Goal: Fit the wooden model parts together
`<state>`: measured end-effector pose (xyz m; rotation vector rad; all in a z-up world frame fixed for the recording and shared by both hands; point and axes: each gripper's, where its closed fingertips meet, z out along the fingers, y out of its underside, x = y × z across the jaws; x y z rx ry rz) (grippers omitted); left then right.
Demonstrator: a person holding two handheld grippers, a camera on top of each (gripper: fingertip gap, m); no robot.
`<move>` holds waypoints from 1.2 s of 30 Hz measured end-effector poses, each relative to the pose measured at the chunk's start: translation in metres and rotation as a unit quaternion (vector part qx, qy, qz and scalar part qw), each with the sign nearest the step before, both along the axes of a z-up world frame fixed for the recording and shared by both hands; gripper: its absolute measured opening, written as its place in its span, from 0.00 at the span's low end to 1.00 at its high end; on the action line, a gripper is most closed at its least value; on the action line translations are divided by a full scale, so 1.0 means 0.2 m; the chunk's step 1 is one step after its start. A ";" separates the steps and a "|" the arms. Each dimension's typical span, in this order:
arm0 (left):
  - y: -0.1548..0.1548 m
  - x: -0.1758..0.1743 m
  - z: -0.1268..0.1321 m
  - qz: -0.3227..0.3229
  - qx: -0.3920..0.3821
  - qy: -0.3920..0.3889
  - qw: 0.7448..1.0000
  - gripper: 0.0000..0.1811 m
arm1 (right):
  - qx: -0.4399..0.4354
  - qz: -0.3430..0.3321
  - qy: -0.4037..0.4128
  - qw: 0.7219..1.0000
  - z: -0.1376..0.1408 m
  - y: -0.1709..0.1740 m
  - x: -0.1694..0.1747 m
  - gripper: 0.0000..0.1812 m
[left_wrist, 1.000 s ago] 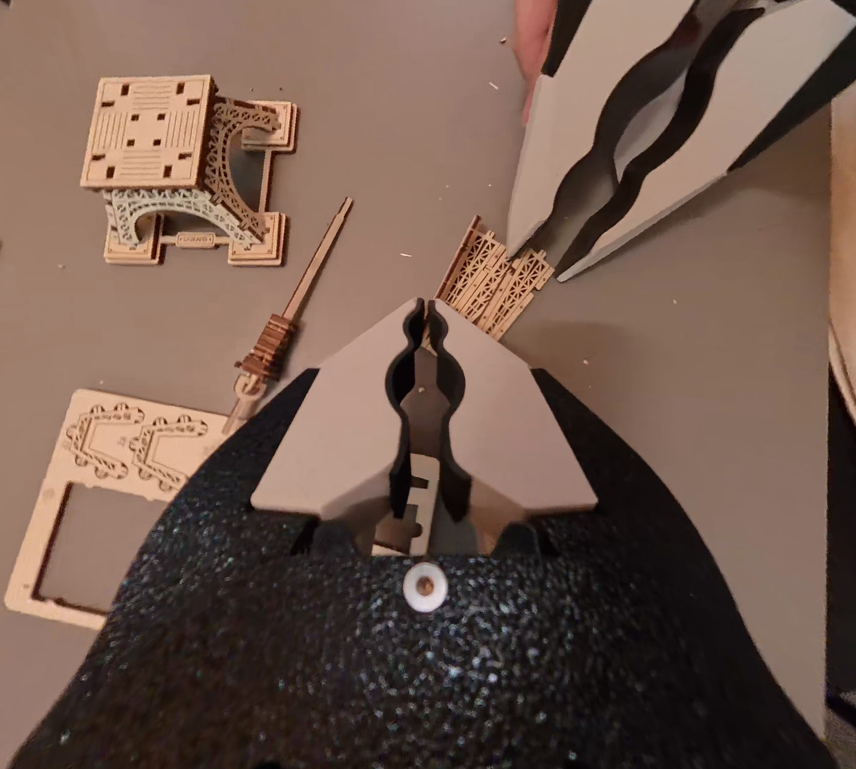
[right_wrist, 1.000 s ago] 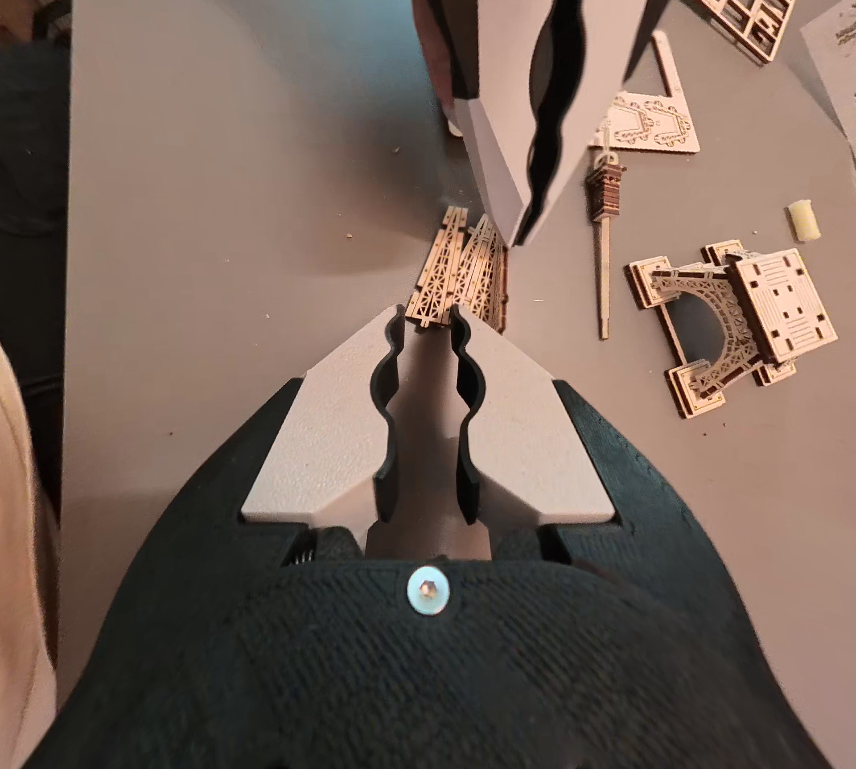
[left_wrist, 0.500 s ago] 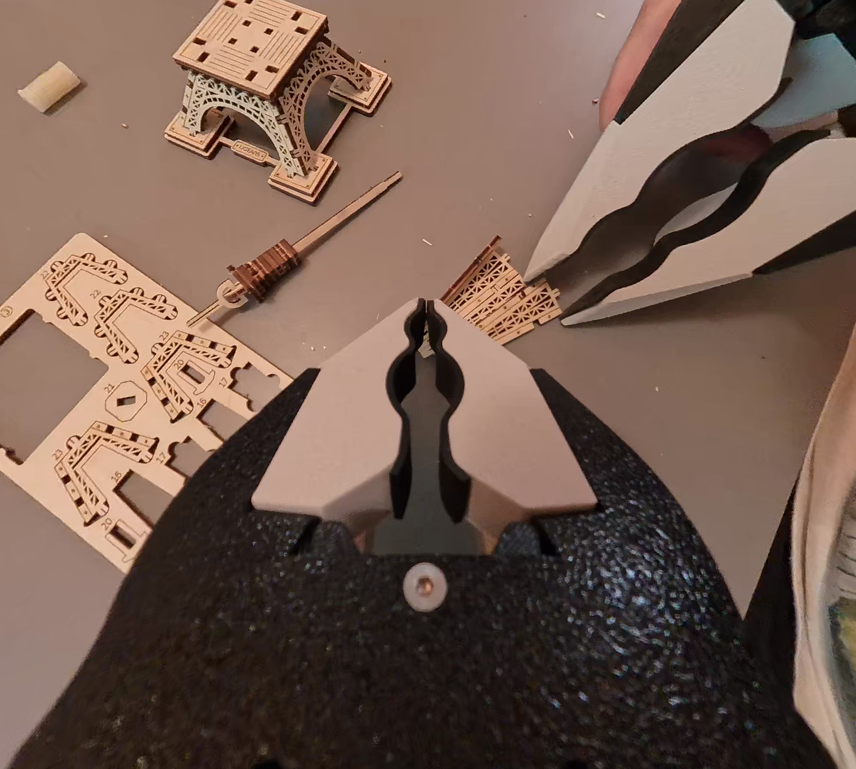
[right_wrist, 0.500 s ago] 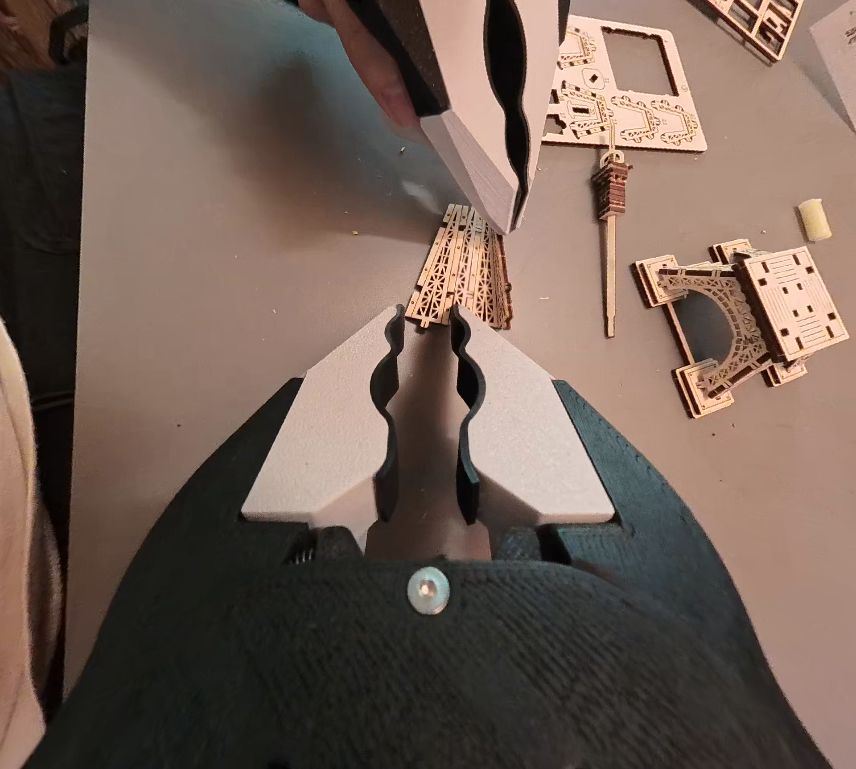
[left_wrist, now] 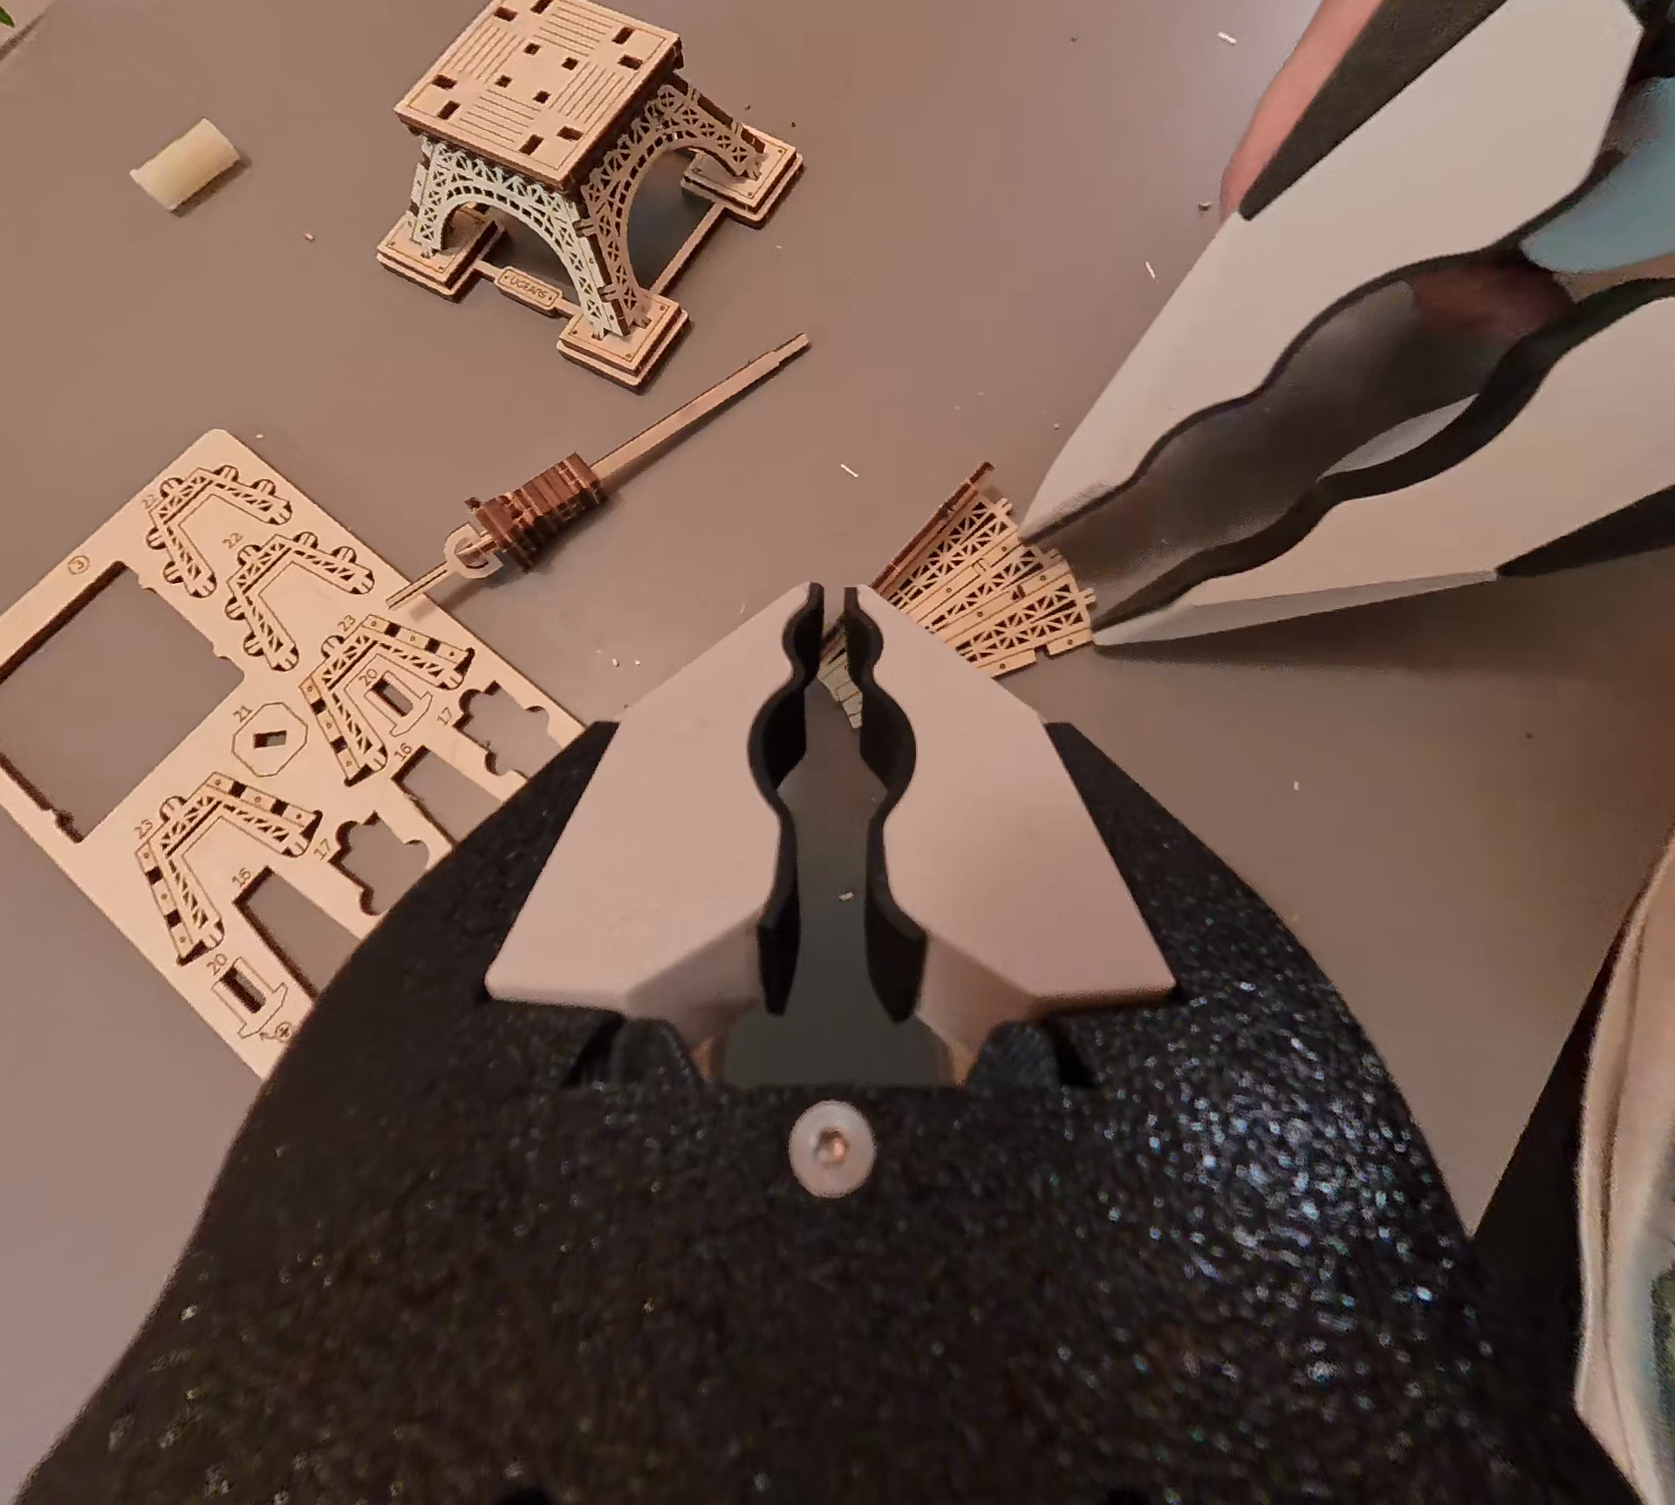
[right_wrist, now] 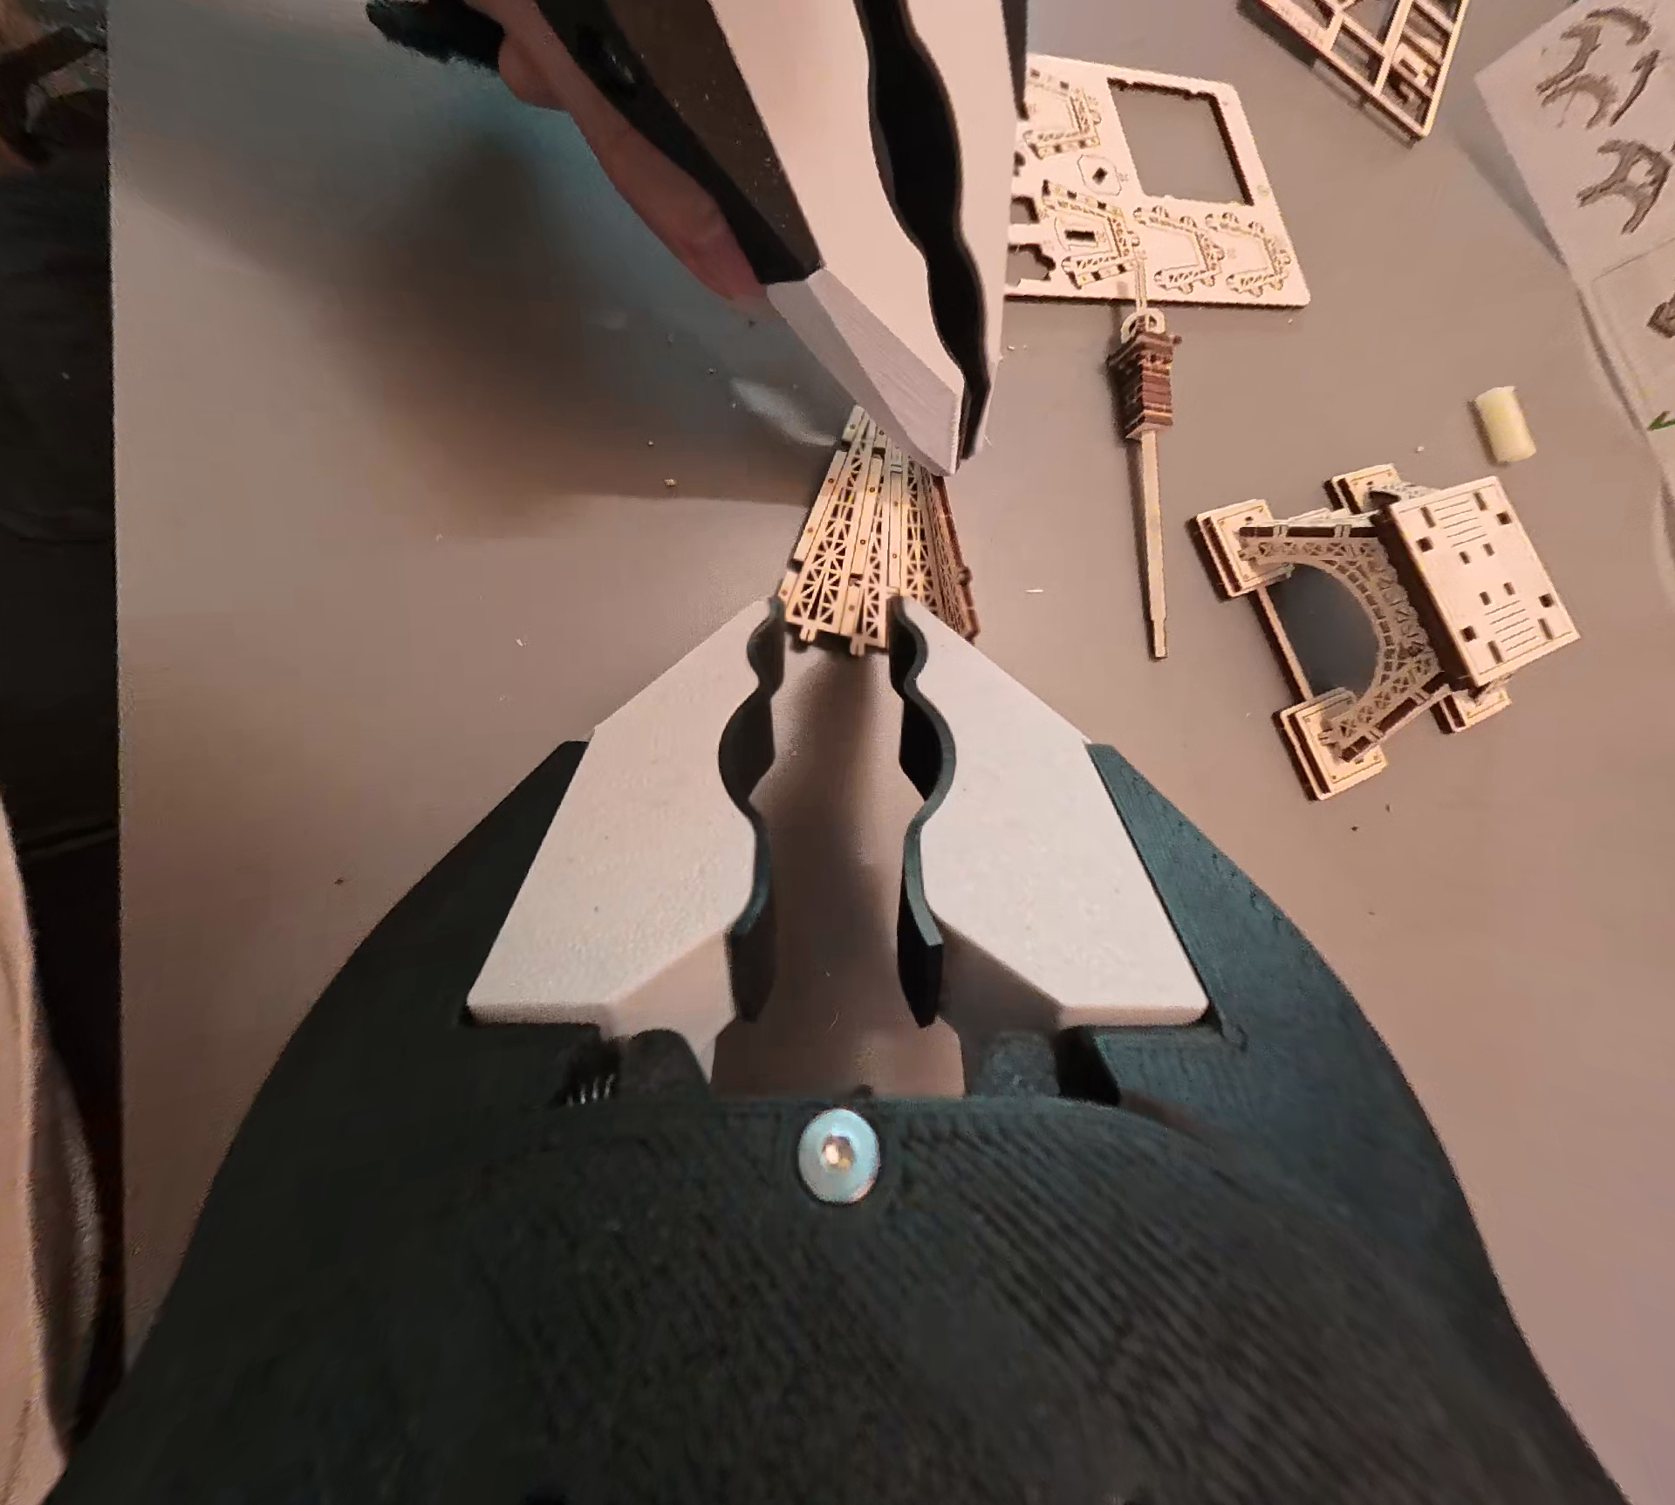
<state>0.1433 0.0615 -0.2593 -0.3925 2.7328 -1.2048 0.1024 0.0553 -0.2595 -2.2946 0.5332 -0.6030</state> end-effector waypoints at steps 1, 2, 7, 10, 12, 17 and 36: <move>0.00 0.00 0.00 0.001 0.000 -0.003 1.000 0.02 | 0.001 0.000 -0.002 1.000 0.00 0.00 0.00 0.11; 0.01 0.01 0.00 0.000 0.002 -0.006 1.000 0.03 | 0.004 -0.001 -0.002 1.000 0.00 0.01 0.00 0.10; 0.05 0.05 0.11 -0.006 -0.031 -0.039 0.999 0.05 | 0.016 -0.009 0.016 1.000 0.00 0.02 -0.01 0.11; 0.08 0.07 0.16 -0.023 -0.052 -0.050 0.997 0.05 | 0.032 -0.004 0.018 0.999 0.02 0.05 -0.02 0.14; 0.08 0.07 0.16 -0.040 -0.059 -0.045 0.996 0.04 | 0.022 -0.009 0.019 1.000 0.00 0.04 -0.01 0.14; 0.05 0.00 0.14 -0.083 -0.073 -0.029 0.993 0.00 | 0.009 -0.012 0.017 1.000 -0.02 0.03 -0.01 0.10; 0.03 -0.24 -0.02 -0.290 -0.003 -0.132 0.948 0.12 | 0.024 0.035 0.064 0.997 -0.02 0.04 -0.06 0.10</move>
